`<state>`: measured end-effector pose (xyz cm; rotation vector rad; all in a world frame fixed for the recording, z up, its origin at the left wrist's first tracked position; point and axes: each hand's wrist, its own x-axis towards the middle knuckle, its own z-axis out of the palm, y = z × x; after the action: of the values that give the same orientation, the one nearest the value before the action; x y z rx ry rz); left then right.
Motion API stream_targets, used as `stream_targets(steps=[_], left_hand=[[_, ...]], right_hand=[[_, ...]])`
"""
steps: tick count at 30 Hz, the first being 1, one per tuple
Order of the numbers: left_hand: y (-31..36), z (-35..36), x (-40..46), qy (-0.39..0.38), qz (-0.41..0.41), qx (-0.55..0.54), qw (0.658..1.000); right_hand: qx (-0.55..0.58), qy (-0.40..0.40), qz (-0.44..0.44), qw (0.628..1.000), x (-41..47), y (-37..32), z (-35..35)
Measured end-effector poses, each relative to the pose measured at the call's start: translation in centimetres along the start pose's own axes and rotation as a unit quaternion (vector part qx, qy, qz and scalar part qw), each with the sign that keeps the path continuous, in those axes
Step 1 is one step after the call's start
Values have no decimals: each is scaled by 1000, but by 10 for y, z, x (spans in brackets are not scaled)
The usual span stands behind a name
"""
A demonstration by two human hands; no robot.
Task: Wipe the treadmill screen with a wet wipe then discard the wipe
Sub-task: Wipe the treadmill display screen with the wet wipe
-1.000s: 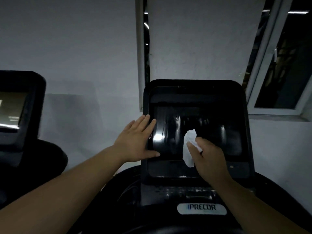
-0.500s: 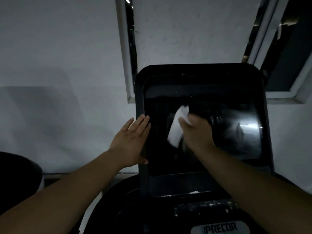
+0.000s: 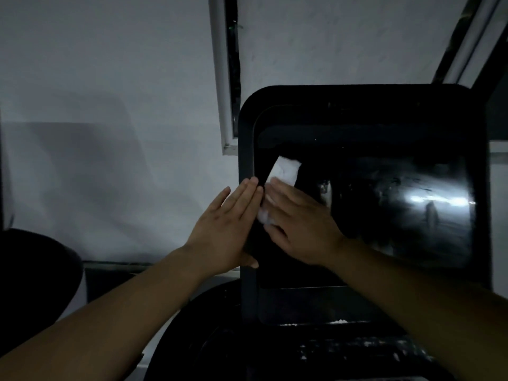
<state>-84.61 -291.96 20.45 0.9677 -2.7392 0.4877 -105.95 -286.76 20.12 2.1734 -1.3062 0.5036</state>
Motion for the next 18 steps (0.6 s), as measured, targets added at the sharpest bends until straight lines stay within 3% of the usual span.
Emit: stream_targets(steps=[8, 18], left_hand=[[-1, 3, 0, -8, 5, -3, 1000], [0, 2, 0, 0, -2, -17, 1000]], right_hand=[[63, -12, -109, 992, -108, -46, 32], [53, 38, -53, 996, -42, -14, 15]])
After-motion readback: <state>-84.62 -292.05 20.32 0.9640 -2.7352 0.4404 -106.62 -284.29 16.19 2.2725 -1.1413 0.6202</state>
